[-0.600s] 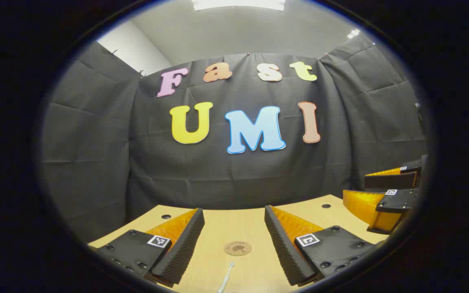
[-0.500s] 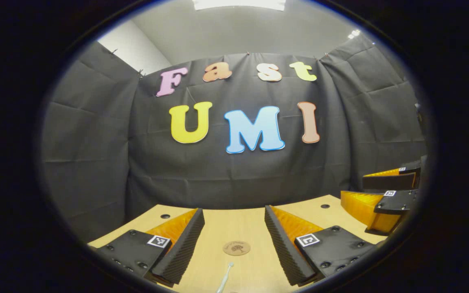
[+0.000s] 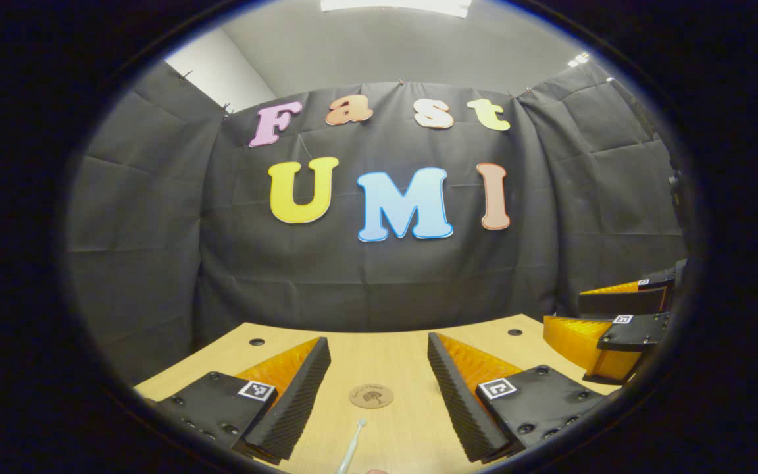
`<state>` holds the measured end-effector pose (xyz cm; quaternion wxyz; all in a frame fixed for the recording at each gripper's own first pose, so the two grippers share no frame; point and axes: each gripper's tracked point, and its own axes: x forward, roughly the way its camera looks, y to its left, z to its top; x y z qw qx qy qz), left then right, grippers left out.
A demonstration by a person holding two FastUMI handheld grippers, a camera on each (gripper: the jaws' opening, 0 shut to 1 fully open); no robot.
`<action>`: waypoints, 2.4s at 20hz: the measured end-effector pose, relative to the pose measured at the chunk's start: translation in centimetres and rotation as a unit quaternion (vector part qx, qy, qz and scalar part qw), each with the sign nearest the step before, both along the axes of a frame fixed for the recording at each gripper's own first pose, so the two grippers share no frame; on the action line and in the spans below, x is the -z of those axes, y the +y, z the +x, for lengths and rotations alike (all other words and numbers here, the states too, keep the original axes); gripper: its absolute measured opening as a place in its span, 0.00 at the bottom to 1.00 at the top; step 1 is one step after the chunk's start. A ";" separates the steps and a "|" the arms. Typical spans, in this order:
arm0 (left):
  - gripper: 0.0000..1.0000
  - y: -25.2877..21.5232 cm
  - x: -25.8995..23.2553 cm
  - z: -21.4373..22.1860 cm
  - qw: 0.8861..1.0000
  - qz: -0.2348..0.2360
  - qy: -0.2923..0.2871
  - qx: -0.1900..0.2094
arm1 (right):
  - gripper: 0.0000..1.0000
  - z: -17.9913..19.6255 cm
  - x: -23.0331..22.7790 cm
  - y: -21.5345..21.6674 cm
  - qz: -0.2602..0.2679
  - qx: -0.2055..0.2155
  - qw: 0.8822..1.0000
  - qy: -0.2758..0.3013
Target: Put the toothbrush and toothpaste on the desktop into the cup, then pick up the cup and place it on the coaster on the desktop.
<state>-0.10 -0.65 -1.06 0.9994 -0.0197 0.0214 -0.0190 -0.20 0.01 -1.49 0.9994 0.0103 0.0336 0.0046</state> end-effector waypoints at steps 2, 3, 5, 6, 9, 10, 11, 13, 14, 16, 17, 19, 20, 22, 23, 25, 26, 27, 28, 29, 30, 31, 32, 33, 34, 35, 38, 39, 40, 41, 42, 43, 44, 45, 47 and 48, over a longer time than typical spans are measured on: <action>0.94 0.0 0.6 0.0 1.000 -0.001 0.008 0.003 | 0.79 0.2 0.5 0.0 0.007 -0.001 1.000 0.009; 0.94 0.1 0.9 0.1 1.000 0.000 0.013 0.005 | 0.79 0.4 0.9 0.0 0.010 -0.001 1.000 0.015; 0.96 0.1 1.5 0.3 1.000 0.000 0.022 0.009 | 0.79 0.7 1.9 0.3 0.018 -0.002 0.999 0.034; 0.96 0.1 1.7 0.4 1.000 0.000 0.027 0.011 | 0.79 0.8 2.7 0.4 0.022 -0.003 0.999 0.047; 0.96 -0.2 3.6 1.0 0.998 -0.006 0.058 0.022 | 0.79 1.4 4.7 0.8 0.036 -0.007 0.996 0.084; 0.96 -0.2 4.7 1.2 0.997 -0.010 0.074 0.024 | 0.79 1.7 5.4 0.9 0.042 -0.009 0.994 0.098; 0.94 -0.1 5.9 1.2 0.995 -0.014 0.093 0.027 | 0.79 1.9 6.0 1.0 0.047 -0.009 0.993 0.110; 0.94 -0.1 8.6 1.5 0.990 -0.028 0.133 0.030 | 0.79 2.2 7.7 1.1 0.053 -0.008 0.989 0.138; 0.94 0.2 10.2 1.7 0.987 -0.035 0.157 0.028 | 0.79 2.5 8.5 1.1 0.056 -0.003 0.987 0.153; 0.96 0.7 13.2 1.8 0.978 -0.046 0.201 0.021 | 0.79 2.8 10.4 1.3 0.061 -0.002 0.980 0.188; 0.96 1.0 14.5 2.0 0.973 -0.052 0.224 0.017 | 0.79 2.9 11.4 1.5 0.067 -0.007 0.976 0.207; 0.96 1.7 17.1 2.4 0.962 -0.067 0.265 0.006 | 0.80 3.2 12.7 1.9 0.075 -0.015 0.969 0.234; 0.96 2.1 18.3 2.5 0.956 -0.070 0.284 -0.001 | 0.80 3.3 13.3 2.0 0.078 -0.018 0.966 0.245; 0.97 2.4 19.7 2.7 0.947 -0.069 0.314 -0.006 | 0.79 3.4 14.3 2.2 0.084 -0.022 0.960 0.266; 0.99 2.5 20.5 2.7 0.943 -0.066 0.327 -0.006 | 0.80 3.6 14.8 2.3 0.086 -0.024 0.957 0.276; 0.97 2.7 22.0 2.7 0.932 -0.059 0.357 -0.008 | 0.80 4.0 15.6 2.7 0.087 -0.029 0.952 0.292; 0.97 3.0 23.0 2.6 0.925 -0.056 0.375 -0.009 | 0.81 4.2 15.9 2.8 0.085 -0.031 0.950 0.300; 0.94 3.1 23.9 2.3 0.917 -0.051 0.394 -0.008 | 0.81 4.3 16.3 2.9 0.084 -0.032 0.947 0.309; 0.98 3.2 24.8 2.0 0.908 -0.047 0.415 -0.006 | 0.81 4.4 16.7 3.0 0.084 -0.035 0.944 0.318; 1.00 3.2 25.6 1.8 0.901 -0.041 0.432 -0.003 | 0.81 4.5 17.3 3.1 0.085 -0.037 0.940 0.329; 0.98 3.2 26.4 1.7 0.893 -0.035 0.448 0.002 | 0.80 4.6 17.7 3.2 0.087 -0.040 0.936 0.339; 0.98 3.1 27.2 1.6 0.885 -0.030 0.465 0.006 | 0.81 4.8 18.1 3.2 0.088 -0.039 0.932 0.349; 0.98 3.1 28.0 1.4 0.877 -0.026 0.481 0.012 | 0.81 4.8 18.6 3.3 0.090 -0.039 0.928 0.360; 0.99 3.2 28.5 1.2 0.868 -0.024 0.495 0.017 | 0.81 5.0 19.1 3.3 0.092 -0.039 0.924 0.370; 0.99 3.3 29.1 0.9 0.859 -0.024 0.511 0.022 | 0.81 4.9 19.6 3.5 0.093 -0.042 0.919 0.381; 0.99 3.4 29.5 0.8 0.852 -0.021 0.523 0.024 | 0.81 4.9 20.0 3.6 0.092 -0.044 0.915 0.391; 0.99 3.7 30.7 0.9 0.838 -0.003 0.545 0.029 | 0.81 4.9 21.4 4.1 0.088 -0.052 0.902 0.419; 0.99 3.8 31.0 0.8 0.833 0.002 0.553 0.032 | 0.81 5.0 21.8 4.2 0.087 -0.054 0.899 0.426; 1.00 3.7 31.3 0.6 0.826 0.003 0.562 0.038 | 0.81 4.9 22.2 4.3 0.086 -0.054 0.895 0.434; 0.99 3.4 31.6 0.5 0.819 0.005 0.572 0.042 | 0.81 5.0 22.5 4.4 0.085 -0.053 0.892 0.440; 0.99 3.6 31.9 0.3 0.814 0.012 0.579 0.043 | 0.81 5.0 22.9 4.3 0.083 -0.049 0.890 0.446; 0.99 3.8 32.0 0.4 0.812 0.020 0.581 0.048 | 0.81 5.2 23.2 4.4 0.084 -0.048 0.888 0.450; 0.98 3.7 32.0 0.6 0.811 0.024 0.582 0.051 | 0.81 5.2 23.5 4.5 0.087 -0.047 0.885 0.455; 0.99 3.6 32.0 0.7 0.808 0.028 0.586 0.052 | 0.81 5.3 24.0 4.6 0.088 -0.047 0.883 0.459; 0.96 3.4 32.0 0.6 0.806 0.029 0.589 0.053 | 0.81 5.3 24.8 4.6 0.082 -0.046 0.877 0.471; 0.96 3.3 32.0 0.6 0.806 0.027 0.589 0.050 | 0.81 4.9 25.2 4.7 0.079 -0.051 0.869 0.485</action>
